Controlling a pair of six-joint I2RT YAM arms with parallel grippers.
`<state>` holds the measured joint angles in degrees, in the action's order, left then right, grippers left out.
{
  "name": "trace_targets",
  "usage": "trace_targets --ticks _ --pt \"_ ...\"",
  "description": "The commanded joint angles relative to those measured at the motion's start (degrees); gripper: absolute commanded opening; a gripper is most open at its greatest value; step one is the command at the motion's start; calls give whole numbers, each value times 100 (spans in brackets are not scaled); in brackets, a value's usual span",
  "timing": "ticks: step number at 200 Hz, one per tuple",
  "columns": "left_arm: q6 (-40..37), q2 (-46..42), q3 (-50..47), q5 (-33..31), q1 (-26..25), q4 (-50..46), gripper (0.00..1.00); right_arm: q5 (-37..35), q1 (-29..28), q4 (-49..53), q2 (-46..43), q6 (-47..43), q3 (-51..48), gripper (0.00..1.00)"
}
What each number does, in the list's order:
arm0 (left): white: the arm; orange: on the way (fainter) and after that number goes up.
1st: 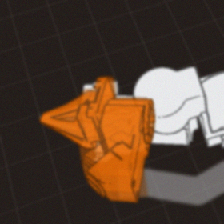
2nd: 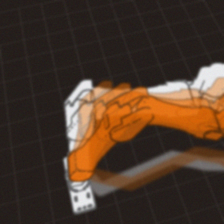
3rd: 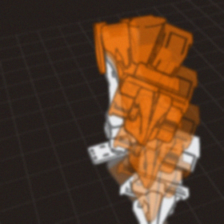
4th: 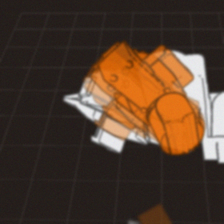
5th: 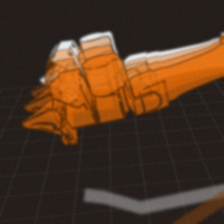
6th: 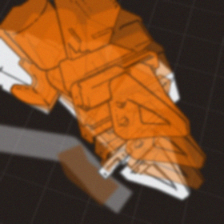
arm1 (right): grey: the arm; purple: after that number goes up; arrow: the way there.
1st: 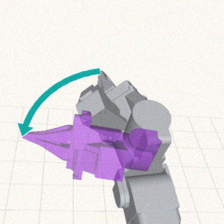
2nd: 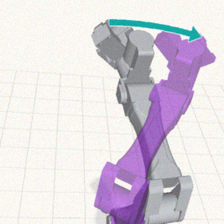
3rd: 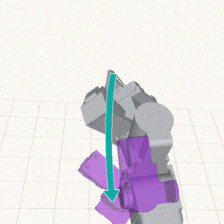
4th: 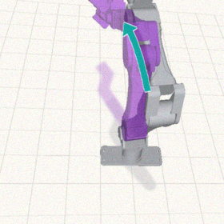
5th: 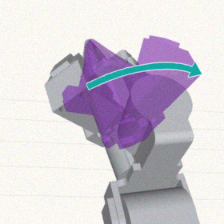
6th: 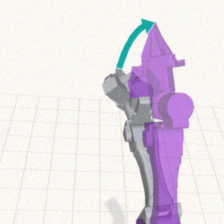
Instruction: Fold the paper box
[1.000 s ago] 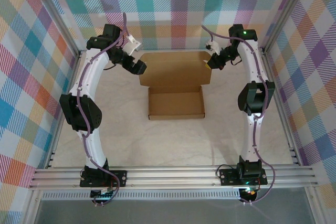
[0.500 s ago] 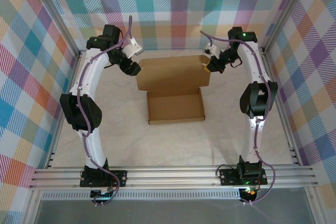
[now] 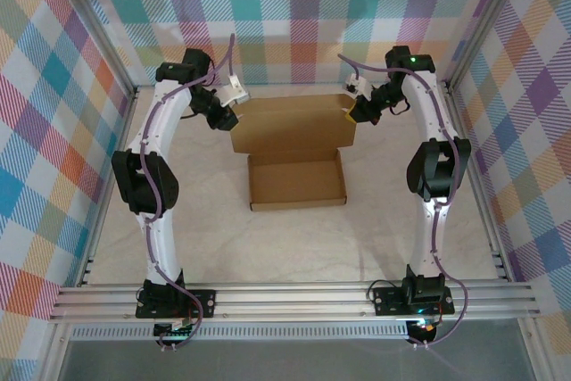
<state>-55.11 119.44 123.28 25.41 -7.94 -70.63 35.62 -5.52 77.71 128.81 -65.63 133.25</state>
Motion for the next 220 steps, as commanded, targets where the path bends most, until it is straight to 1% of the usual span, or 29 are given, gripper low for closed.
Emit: trace_targets --ticks 1,6,33,57,79,91,103,127,147,154,171,186,197,220 --pt "-123 50 170 310 54 -212 5 165 -63 7 -205 -131 -1 0" --pt "-124 53 170 328 50 -221 0 148 -67 -8 -216 -106 -14 0" --pt "-58 24 165 377 17 -179 0 -20 -114 -377 -352 273 -148 0" --pt "332 -90 155 482 -22 85 0 -38 -158 -1222 -733 1103 -666 0" --pt "907 -230 30 371 -117 547 0 -319 -242 -2324 -1267 2037 -1543 0" --pt "1123 -357 -197 183 -195 928 0 -711 -328 -3059 -1609 2559 -2077 0" --pt "1314 -451 -385 -41 -271 1322 0 -921 -413 -3637 -1926 2990 -2665 0" --pt "1875 -448 -402 -537 -463 1802 0 -1471 -649 -4812 -2456 3918 -3499 0" --pt "2671 -435 -411 -970 -656 2261 0 -2023 -871 -5523 -2787 4476 -4043 0" --pt "2942 -426 -416 -1154 -722 2396 0 -2346 -958 -5781 -2859 4727 -4217 0" --pt "3575 -432 -445 -1547 -874 2657 0 -2910 -1135 -5820 -2915 5172 -4275 0" --pt "4164 -439 -471 -1715 -985 2834 0 -3448 -1320 -5901 -2906 5552 -4328 0" --pt "4500 -456 -506 -1682 -1061 2940 0 -3925 -1458 -6044 -2910 5908 -4402 0" --pt "4790 -489 -609 -1574 -1266 3054 0 -4475 -1664 -6126 -2876 6669 -4417 0"
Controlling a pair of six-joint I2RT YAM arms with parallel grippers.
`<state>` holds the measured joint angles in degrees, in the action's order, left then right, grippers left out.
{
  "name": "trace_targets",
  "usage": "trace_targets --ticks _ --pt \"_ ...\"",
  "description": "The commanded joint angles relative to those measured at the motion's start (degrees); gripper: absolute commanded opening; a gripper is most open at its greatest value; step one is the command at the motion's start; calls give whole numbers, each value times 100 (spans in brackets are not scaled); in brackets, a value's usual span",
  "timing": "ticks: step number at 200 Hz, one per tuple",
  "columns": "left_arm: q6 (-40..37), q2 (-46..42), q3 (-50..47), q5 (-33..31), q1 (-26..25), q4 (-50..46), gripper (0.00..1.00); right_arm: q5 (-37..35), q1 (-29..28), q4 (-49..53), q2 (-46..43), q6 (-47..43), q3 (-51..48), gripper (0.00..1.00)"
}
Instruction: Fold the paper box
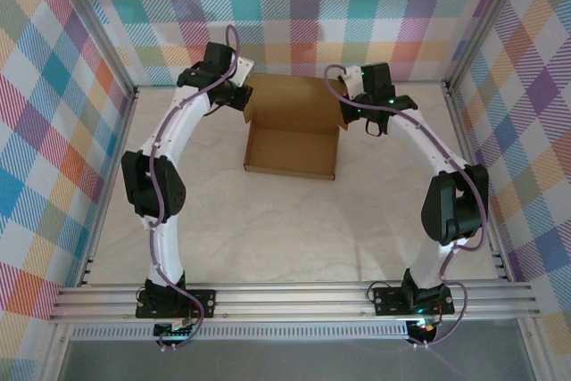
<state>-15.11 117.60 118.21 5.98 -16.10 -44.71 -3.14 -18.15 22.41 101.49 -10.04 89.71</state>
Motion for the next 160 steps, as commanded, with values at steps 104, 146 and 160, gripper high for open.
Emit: trace_targets --ticks 104,146,160 --pt "2562 -712 -1258 -510 -802 1892 0 -2764 -928 -1096 -113 3622 -329 0" --pt "2517 -1079 -2001 -978 -1019 2554 0 -2971 -997 -2196 -432 3782 -1350 0" --pt "2473 -1200 -2341 -1126 -1125 2822 0 -2984 -997 -2404 -513 3860 -1674 0"
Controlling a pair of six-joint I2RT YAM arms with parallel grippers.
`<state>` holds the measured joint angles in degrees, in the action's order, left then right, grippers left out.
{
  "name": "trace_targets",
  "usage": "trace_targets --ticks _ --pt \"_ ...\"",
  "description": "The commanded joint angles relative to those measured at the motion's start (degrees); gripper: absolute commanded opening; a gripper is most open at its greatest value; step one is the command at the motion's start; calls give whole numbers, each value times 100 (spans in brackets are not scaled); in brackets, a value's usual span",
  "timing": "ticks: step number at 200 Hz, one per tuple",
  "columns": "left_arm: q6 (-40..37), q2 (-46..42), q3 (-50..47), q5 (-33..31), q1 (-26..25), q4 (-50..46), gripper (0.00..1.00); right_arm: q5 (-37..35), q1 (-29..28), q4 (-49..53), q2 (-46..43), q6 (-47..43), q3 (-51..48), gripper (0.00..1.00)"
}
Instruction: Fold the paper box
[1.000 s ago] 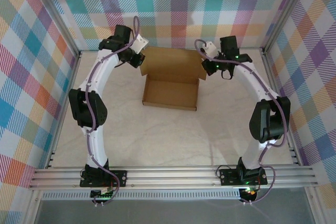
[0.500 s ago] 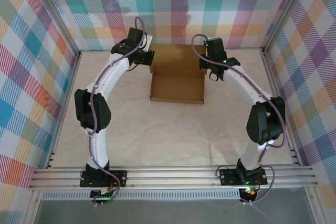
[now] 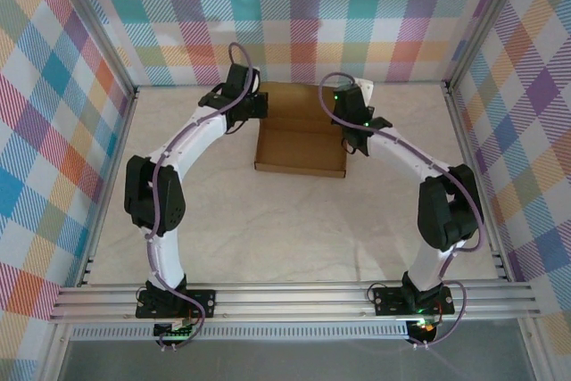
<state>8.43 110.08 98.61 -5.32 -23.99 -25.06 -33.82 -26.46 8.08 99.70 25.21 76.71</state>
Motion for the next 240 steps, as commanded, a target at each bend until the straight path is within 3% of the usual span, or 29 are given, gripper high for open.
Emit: trace_targets --ticks 1,37,78,197,240 --pt "108 -450 -392 0 -344 860 0 85 -167 -981 -340 343 -392 0" --pt "-80 -602 -910 -391 -616 1369 0 56 -176 -1012 -526 741 -889 0" --pt "-170 -1001 -1952 -664 -834 2378 0 36 -215 -1741 -940 827 -1813 0" --pt "90 -1457 -4389 -1508 -1483 4565 0 211 -616 -3827 -1317 189 -3817 0" --pt "146 -1370 -4808 -1551 -1670 4721 0 301 -661 -4376 -1333 -78 -4425 2"
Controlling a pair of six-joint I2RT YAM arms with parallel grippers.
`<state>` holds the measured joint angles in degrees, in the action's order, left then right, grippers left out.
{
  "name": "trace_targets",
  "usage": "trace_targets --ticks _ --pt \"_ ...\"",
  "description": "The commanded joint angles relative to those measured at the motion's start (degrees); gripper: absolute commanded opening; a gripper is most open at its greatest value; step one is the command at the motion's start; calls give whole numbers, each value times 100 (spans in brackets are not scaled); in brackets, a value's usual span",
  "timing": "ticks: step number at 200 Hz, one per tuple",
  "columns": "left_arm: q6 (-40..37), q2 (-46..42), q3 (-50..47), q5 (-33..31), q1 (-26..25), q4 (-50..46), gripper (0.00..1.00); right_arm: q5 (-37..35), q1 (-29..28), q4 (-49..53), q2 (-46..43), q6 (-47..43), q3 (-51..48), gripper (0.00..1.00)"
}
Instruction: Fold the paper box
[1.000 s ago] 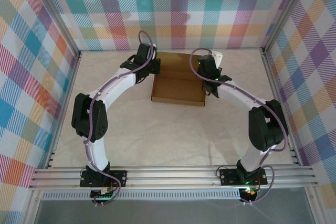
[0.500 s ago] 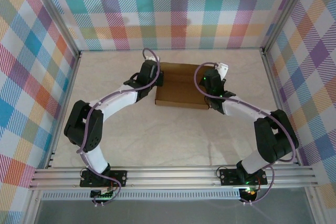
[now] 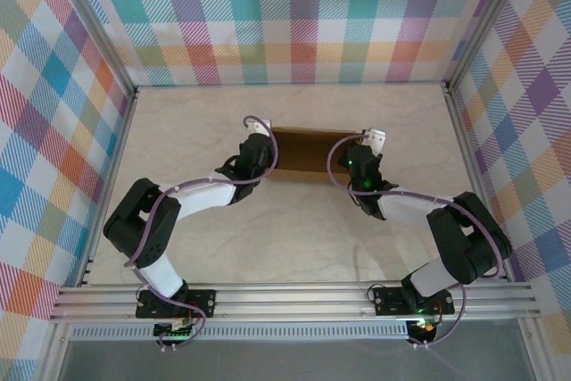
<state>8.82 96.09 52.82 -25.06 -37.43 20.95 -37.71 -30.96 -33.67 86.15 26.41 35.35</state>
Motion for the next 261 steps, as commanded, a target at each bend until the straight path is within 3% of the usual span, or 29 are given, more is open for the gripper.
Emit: trace_targets --ticks 1,24,37,54,81,97,149,184,197,236,243,255,261 --pt "109 26 -238 423 -326 115 0 693 -214 -201 15 -211 -300 2" --pt "121 1 -212 382 -344 -48 0 703 -213 -202 -232 -388 -436 11" --pt "66 14 -141 325 -351 -153 0 731 -210 -170 -418 -496 -482 29" --pt "24 80 -30 197 -357 -298 0 873 -209 -50 -740 -666 -584 46" --pt "-26 163 -2 77 -376 -344 0 1074 -209 301 -1380 -929 -788 70" --pt "-20 214 15 64 -388 -350 0 1192 -210 680 -1951 -1109 -928 79" --pt "1 435 255 104 -397 -574 0 1195 -209 2187 -3961 -1476 -1035 85" --pt "-92 501 292 134 -413 -577 0 1072 -203 3382 -4366 -1240 -355 85" --pt "-150 491 241 118 -436 -535 0 1087 -139 3735 -4060 -1064 99 87" --pt "-161 465 80 136 -476 -417 6 1727 314 5249 -2026 -428 1997 88" --pt "-165 457 87 152 -484 -440 12 1998 414 5295 -1685 -384 2202 88" --pt "-155 419 95 155 -517 -522 32 2209 517 5405 -1139 -272 2546 88" --pt "-138 351 60 142 -543 -539 35 2244 550 5431 -860 -229 2684 88"
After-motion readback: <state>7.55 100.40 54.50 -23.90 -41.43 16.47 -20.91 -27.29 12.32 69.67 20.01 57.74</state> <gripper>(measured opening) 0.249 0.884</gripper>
